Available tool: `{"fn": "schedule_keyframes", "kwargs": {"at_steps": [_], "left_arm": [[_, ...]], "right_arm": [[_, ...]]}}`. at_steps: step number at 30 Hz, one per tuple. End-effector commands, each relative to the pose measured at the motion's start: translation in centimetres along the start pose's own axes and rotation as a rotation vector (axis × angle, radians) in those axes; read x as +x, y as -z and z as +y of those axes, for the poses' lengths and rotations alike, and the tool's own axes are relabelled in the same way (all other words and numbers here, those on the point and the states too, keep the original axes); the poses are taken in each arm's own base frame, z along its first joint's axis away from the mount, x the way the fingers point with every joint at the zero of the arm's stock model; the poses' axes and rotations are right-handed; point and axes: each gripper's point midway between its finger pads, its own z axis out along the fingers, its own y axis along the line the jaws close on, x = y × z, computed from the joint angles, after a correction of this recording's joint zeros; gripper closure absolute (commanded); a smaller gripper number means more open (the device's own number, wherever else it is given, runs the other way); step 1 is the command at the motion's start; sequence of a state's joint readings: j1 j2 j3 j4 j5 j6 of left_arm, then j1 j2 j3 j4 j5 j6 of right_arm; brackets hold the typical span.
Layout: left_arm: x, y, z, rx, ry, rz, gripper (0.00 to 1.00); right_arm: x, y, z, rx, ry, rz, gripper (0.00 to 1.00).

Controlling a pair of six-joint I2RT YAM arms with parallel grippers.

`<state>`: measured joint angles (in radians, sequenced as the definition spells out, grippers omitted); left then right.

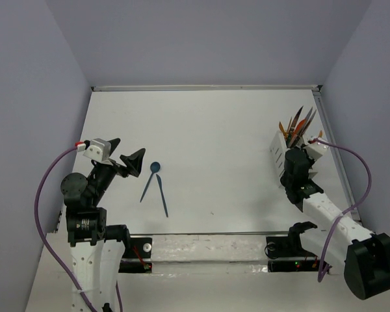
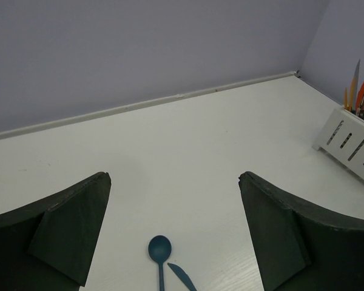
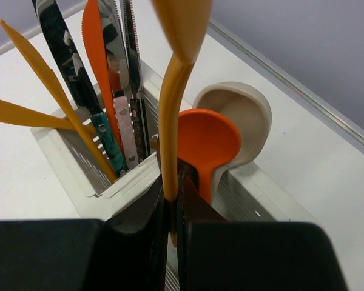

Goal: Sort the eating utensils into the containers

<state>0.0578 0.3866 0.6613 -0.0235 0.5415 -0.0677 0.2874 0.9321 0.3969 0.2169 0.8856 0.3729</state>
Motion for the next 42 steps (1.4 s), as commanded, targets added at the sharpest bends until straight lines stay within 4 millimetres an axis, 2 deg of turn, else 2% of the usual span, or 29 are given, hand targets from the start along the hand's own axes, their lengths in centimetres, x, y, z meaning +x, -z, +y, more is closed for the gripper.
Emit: {"fn": "schedule_keyframes", "kwargs": {"at_steps": [1,4,8,12,14,22,31,36,42], "left_arm": [[-0.3,0.0,-0.4,0.021,-0.02,-0.021,0.01],[-0.3,-0.1,-0.3,0.018,-0.019,-0.02,0.01],[-0.3,0.0,-0.3,0.018,-0.02,-0.021,0.01],[-0.3,0.0,-0.3,0.019,-0.022,-0.021,0.01],[-0.3,0.0,-0.3,0.019,-0.022,-0.021,0.01],[-0.3,0.0,-0.3,0.021,-0.023,-0.022,0.01],[-0.4,0.1,-0.7,0.035,-0.024,-0.025,0.01],[-0.6,0.1,-0.5,0.026,-0.031,-0.028,0.01],[-0.6,0.0,-0.6,0.032,-0.029,-0.025,0.01]], "right_arm": [[0.7,-0.3,-0.8,0.046,-0.031,-0.001,0.97],[1.1,-0.4,-0.9,0.054,-0.023,0.004,0.93],[1.3,-0.4,-1.2,0.061,-0.023,0.006,0.8],[1.0,-0.2,-1.4,0.066,-0.038,-0.006,0.76],[0.6,-0.1,-1.5,0.064,-0.05,-0.015,0.7],[-0.8,0.5,-1.8,0.053,-0.071,-0.046,0.62],[-3.8,1.9,0.2,-0.039,-0.057,0.023,0.36],[-5.9,3.0,-0.2,-0.032,-0.101,0.032,0.31],[-9.8,4.8,-0.6,-0.076,-0.182,-0.026,0.24]]}}
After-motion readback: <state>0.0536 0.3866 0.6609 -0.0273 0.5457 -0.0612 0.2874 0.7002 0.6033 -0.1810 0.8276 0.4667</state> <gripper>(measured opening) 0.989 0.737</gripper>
